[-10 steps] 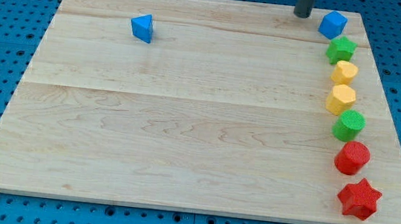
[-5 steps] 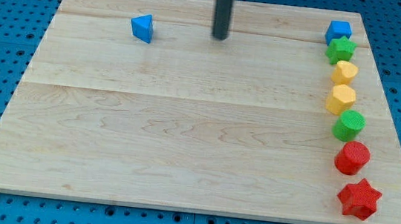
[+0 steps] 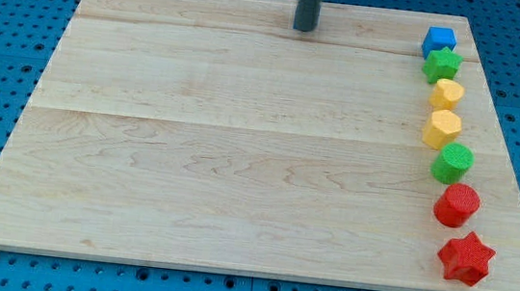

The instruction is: Push the blue triangle to the top left of the blue cube

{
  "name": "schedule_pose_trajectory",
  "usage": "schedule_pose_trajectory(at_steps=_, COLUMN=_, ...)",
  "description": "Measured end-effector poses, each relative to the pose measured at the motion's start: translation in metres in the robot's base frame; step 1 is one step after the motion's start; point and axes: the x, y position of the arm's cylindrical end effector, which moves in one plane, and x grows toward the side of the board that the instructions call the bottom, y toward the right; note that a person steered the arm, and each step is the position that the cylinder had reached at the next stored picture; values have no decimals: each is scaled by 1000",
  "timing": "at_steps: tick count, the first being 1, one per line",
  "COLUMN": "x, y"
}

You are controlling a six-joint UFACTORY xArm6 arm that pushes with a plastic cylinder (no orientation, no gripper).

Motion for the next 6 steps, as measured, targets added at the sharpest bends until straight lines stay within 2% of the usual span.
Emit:
schedule_pose_trajectory(at_steps=1, x=-9, y=-43)
schedule_pose_trajectory(at_steps=2, x=-26, y=-15)
schedule_pose_trajectory(at_steps=5, x=-42, y=154)
schedule_pose_trajectory(at_steps=6, x=-43, y=115)
